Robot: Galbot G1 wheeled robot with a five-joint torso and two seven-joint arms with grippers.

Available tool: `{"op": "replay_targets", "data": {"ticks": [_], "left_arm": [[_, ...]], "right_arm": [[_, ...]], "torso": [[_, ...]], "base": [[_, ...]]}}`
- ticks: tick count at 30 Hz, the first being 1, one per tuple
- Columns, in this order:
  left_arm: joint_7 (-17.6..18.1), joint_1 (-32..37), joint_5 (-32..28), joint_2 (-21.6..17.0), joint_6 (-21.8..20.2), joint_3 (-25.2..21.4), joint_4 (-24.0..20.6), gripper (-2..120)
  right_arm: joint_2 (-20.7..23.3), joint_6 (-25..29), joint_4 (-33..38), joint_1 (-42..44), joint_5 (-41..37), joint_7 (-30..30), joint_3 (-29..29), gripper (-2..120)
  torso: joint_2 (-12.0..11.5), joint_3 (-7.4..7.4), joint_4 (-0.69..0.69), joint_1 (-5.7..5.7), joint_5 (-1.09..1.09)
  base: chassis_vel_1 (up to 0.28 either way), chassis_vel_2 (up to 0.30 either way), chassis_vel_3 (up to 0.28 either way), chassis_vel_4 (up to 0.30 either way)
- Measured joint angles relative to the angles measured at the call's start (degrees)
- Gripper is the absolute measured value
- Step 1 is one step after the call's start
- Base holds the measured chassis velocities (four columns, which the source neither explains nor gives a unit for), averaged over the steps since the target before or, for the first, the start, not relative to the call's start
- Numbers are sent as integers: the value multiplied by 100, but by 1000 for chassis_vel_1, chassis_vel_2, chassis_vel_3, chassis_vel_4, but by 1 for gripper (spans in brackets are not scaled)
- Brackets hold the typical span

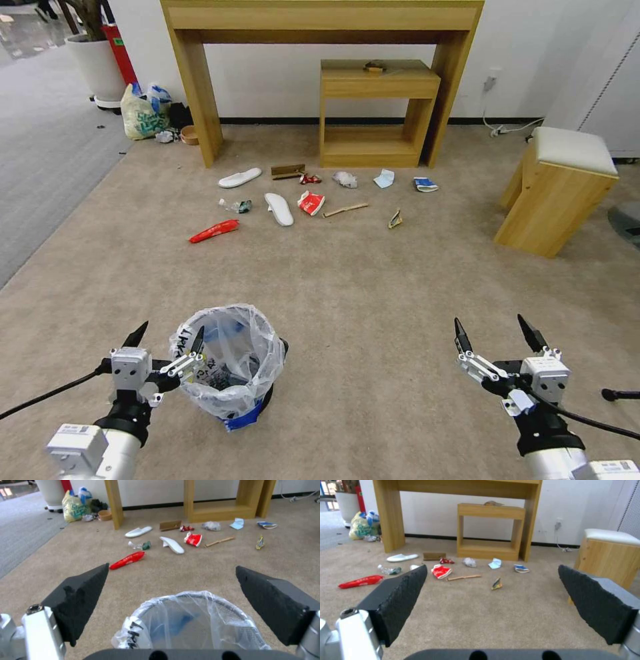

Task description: Pick up the trash bin and place the garbage on the floor into it.

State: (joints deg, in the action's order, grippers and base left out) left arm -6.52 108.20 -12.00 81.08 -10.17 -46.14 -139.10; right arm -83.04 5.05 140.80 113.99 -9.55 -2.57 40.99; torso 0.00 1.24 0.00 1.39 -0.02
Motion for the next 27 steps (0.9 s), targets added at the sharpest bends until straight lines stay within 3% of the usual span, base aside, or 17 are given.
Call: {"op": "replay_targets", "data": {"ticks": [7,11,15,18,19,22,27], "left_arm": [[-11,-55,-172,-217,-292,-100,81,100],[-17,-326,-514,-855,-903,-238,305,100],[15,-404,-684,-1052,-1145,-241,356,100],[230,-748,-1357,-1652,-2005,-207,608,100],[230,-748,-1357,-1652,-2005,-207,608,100],[463,-1167,-1949,-2025,-2600,-137,971,100],[573,-1510,-2464,-2256,-2887,-59,1416,100]], "right_arm": [[5,1,-17,2,-27,2,-4,100],[22,8,-107,3,-53,26,-12,100],[25,14,-158,5,-79,47,-16,100],[12,27,-318,35,-149,63,4,100],[12,27,-318,35,-149,63,4,100],[0,60,-414,45,-49,56,32,100],[-75,107,-501,74,163,6,-29,100]], "torso": [[0,0,0,0,0],[0,0,0,0,-1],[0,0,0,0,-1],[0,0,0,0,-1],[0,0,0,0,-1],[0,0,0,0,-1],[0,1,0,0,-2]], "base": [[0,0,0,0],[0,0,0,0],[0,0,0,0],[0,0,0,0],[0,0,0,0],[0,0,0,0],[0,0,0,0]]}}
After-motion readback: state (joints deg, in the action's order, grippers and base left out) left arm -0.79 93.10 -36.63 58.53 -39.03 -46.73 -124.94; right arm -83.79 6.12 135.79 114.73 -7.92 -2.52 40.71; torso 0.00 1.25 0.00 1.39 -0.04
